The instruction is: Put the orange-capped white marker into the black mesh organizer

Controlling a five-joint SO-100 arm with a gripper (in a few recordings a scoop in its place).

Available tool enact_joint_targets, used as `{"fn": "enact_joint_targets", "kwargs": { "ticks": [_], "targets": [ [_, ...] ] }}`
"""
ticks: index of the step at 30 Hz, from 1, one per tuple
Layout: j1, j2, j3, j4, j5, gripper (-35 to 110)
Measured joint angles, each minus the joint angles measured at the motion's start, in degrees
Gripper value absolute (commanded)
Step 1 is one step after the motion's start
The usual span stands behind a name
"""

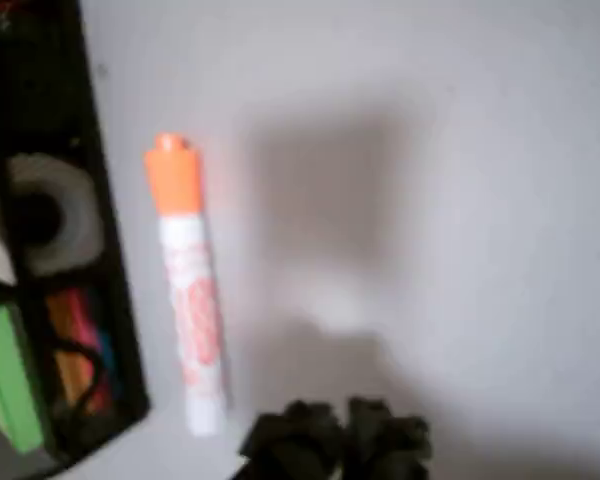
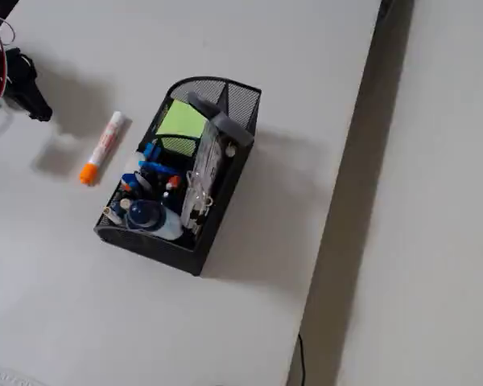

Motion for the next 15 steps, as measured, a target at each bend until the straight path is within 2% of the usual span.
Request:
{"fn": "enact_joint_targets", "kwargs": {
  "ticks": [6,8,12,15],
  "targets": [
    [-1.67,0.00,0.00,0.00,-2.64,2],
    [-2.02,0.00,0.00,0.00,-6.59,4],
    [-1.93,-0.26,-0.44,-0.88,-11.25,18],
    [-4.66,-5.45,-5.10,-2.99,-10.72,20]
  ]
}}
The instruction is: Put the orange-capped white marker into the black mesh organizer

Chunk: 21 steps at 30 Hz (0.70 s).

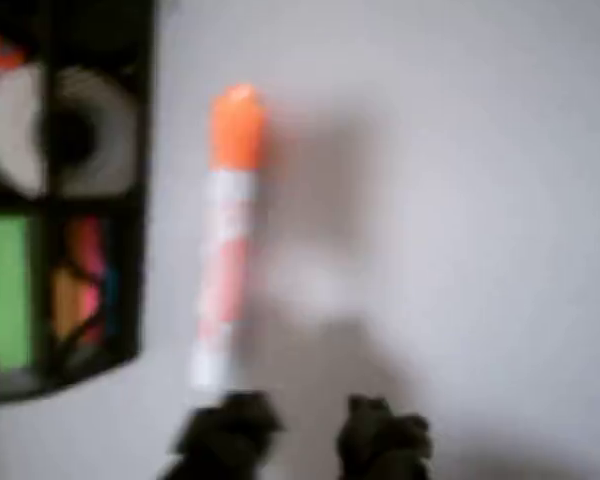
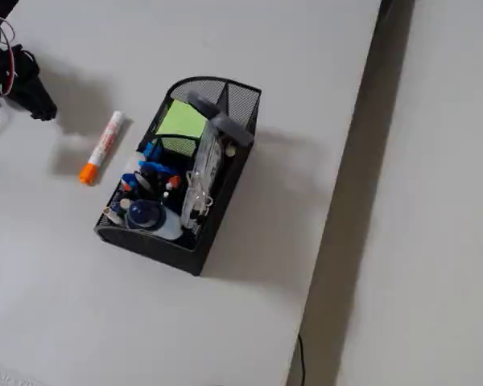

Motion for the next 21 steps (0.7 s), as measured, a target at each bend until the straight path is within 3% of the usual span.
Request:
{"fn": "enact_joint_targets", "kwargs": {
  "ticks": [12,21],
  "targets": [
    [-3.69,-58.97,-40.52,-1.49,9.84,27],
    [-0.53,-88.07,-54.93,-1.58,11.43,26]
  ]
}}
